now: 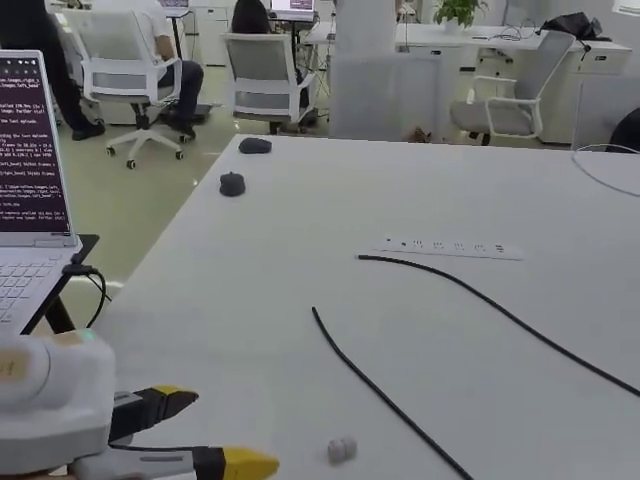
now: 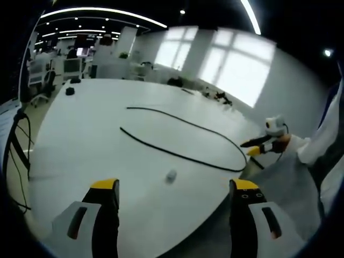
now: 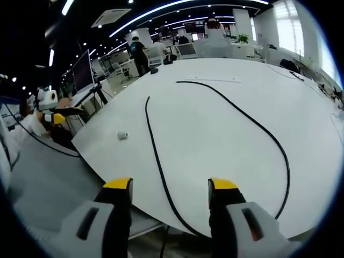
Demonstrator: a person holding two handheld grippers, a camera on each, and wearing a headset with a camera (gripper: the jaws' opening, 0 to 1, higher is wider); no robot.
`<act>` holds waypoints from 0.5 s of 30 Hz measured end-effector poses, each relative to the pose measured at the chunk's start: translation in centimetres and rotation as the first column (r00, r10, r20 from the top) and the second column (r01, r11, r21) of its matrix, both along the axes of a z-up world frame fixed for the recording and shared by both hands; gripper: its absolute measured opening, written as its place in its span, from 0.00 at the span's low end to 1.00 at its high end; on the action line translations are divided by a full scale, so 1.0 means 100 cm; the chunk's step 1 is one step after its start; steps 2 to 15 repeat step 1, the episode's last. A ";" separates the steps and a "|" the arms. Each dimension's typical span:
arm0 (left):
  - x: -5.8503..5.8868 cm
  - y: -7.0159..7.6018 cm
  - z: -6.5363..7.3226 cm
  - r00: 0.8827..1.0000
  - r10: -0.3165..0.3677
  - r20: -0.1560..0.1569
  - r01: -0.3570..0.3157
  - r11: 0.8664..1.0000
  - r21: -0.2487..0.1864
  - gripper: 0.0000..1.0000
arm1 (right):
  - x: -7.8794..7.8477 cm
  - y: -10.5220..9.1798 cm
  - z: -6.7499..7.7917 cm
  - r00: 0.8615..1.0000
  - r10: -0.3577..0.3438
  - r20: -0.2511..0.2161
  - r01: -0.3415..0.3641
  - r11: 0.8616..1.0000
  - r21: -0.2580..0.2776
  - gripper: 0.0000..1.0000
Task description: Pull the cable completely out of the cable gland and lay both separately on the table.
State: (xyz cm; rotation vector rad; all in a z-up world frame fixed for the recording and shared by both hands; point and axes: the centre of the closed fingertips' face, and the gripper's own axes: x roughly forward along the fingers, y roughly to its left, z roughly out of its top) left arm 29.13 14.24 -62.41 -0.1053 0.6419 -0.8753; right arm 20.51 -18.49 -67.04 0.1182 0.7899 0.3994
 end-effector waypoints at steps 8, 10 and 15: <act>0.000 0.000 -0.001 1.000 -0.002 -0.003 0.002 1.000 0.000 0.84 | 0.000 0.000 0.000 1.000 0.002 -0.001 -0.002 1.000 -0.001 0.58; 0.000 0.000 -0.001 1.000 -0.002 -0.003 0.002 1.000 0.000 0.84 | 0.000 0.000 0.000 1.000 0.002 -0.001 -0.002 1.000 -0.001 0.58; 0.000 0.000 -0.001 1.000 -0.002 -0.003 0.002 1.000 0.000 0.84 | 0.000 0.000 0.000 1.000 0.002 -0.001 -0.002 1.000 -0.001 0.58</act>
